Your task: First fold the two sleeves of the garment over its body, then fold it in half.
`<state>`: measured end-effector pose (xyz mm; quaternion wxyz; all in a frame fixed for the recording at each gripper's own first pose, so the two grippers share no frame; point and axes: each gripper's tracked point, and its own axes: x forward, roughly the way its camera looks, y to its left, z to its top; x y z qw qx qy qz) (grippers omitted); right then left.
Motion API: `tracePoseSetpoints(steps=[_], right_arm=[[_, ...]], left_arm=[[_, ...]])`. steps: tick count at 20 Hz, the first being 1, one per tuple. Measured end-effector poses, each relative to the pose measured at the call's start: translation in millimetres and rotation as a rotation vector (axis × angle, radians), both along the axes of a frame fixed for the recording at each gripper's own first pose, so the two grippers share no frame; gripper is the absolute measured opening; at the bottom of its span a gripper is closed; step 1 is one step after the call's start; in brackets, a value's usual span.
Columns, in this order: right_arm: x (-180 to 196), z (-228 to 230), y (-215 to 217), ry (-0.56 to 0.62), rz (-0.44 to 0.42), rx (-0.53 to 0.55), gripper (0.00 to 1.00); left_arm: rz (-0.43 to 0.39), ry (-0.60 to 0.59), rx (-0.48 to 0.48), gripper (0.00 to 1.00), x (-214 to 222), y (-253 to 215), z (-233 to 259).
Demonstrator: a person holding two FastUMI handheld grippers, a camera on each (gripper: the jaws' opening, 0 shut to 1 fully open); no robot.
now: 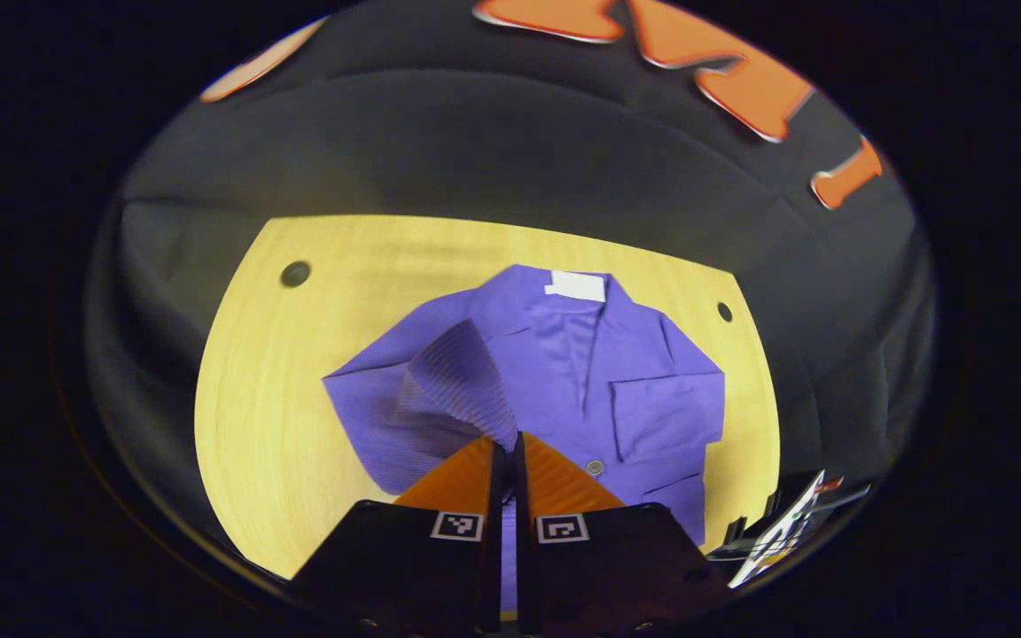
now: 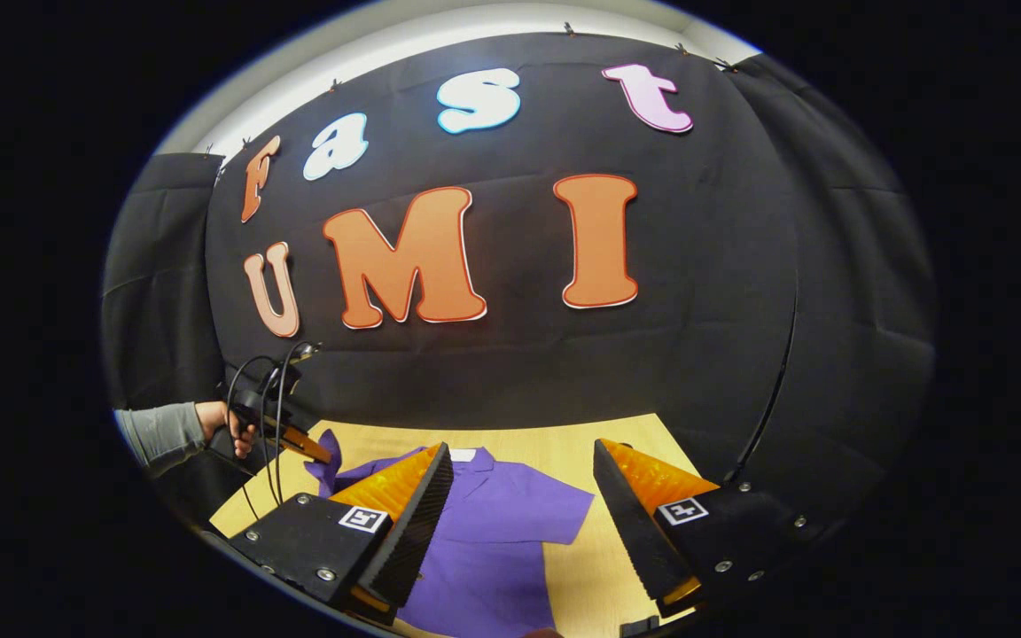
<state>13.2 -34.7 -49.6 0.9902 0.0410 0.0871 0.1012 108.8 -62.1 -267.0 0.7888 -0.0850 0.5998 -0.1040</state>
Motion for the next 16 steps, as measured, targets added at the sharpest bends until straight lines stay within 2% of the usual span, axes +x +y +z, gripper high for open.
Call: tracePoseSetpoints(steps=[3,6,11,12,14,16], right_arm=[[2.2,-7.4,-18.1,0.02,-0.016,0.014,0.95],[6.9,-14.6,-28.7,0.034,-0.02,0.033,0.95],[16.7,-22.0,-37.5,0.055,-0.014,0.058,0.95],[18.4,-24.8,-37.1,0.062,-0.014,0.059,0.95],[21.1,-30.4,-35.8,0.073,-0.01,0.053,0.95],[23.3,-35.5,-33.9,0.082,-0.005,0.049,0.94]], left_arm=[[-0.102,-0.025,0.0,0.08,18.2,-59.2,1.2],[-0.164,-0.045,-0.014,0.08,36.1,-110.4,5.2],[-0.243,-0.081,0.05,0.08,61.6,-179.0,-18.7],[-0.26,-0.077,0.036,0.12,58.2,-193.1,-20.2],[-0.305,-0.096,0.008,0.41,46.8,-210.4,-20.1],[-0.349,-0.142,0.047,0.71,37.4,-207.7,-21.2]])
